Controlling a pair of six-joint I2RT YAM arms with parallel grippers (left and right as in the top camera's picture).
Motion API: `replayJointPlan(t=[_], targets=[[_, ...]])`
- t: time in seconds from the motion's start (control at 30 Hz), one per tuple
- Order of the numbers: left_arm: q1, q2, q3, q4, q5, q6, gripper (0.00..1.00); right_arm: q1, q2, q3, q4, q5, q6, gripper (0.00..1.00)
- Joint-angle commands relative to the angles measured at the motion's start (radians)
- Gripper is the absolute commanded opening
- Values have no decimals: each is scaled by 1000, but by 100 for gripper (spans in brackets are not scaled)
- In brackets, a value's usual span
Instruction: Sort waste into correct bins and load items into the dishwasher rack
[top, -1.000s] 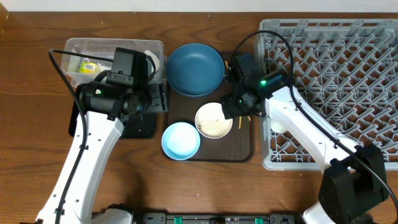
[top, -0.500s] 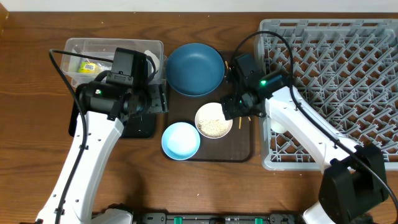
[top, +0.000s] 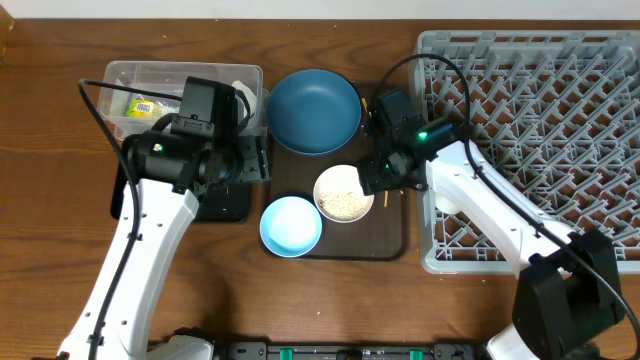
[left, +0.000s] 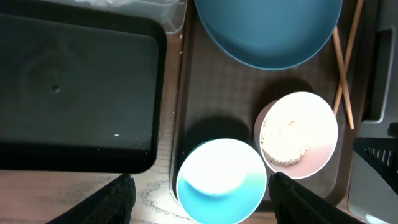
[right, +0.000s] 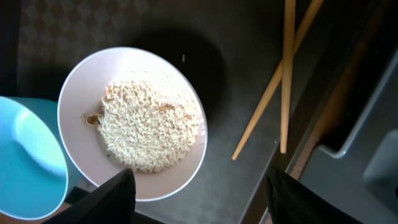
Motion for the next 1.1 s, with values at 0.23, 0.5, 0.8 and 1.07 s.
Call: replayJointPlan(t=[0.23, 0.5, 0.8, 1.07], targets=[[-2, 4, 9, -2, -12, -37, 72, 7, 8, -68, 65, -2, 13, 62], [-2, 4, 9, 2, -11, -47, 72, 7, 8, -76, 110, -2, 13, 62], [-2, 4, 9, 3, -12, -80, 72, 7, 8, -76, 128, -2, 18, 62], [-21, 4, 9, 7, -11, -89, 71, -5, 6, -53, 129, -37, 29, 64]])
